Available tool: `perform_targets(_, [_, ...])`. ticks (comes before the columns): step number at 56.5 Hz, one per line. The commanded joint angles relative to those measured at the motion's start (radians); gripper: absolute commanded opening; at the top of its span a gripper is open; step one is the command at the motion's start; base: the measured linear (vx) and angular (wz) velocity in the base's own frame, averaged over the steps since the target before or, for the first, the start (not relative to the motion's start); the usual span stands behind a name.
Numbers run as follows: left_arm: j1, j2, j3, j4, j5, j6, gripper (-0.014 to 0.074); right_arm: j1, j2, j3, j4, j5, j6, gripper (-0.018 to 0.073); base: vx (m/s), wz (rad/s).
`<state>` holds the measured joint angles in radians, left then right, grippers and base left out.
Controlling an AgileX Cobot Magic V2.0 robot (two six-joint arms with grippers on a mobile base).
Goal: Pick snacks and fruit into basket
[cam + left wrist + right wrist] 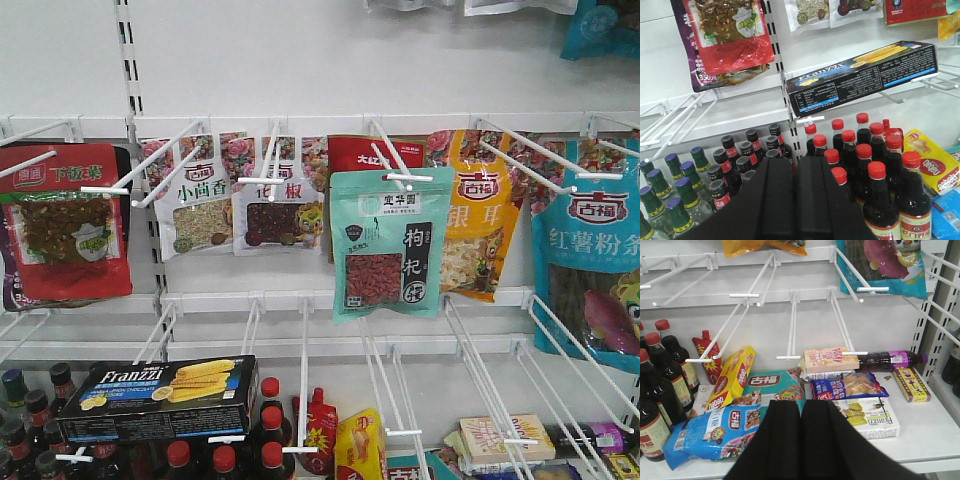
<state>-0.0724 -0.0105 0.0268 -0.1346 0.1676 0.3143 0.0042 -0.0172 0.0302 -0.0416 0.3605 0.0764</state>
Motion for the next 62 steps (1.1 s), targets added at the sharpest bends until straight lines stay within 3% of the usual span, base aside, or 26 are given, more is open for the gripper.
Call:
perform_targets(1, [-0.004,-0.016,0.025,-0.009,-0.076,0.000,-0.0006,0.001,-0.009,0.007,-0.006,-0.081,-0.002,-0.0008,0.00,0.00])
perform_targets(62, [-0.004,-0.016,0.025,-0.009,-0.076,0.000,-0.0006,0.001,-0.009,0.007,-0.006,-0.081,-0.002,-0.0008,0.00,0.00])
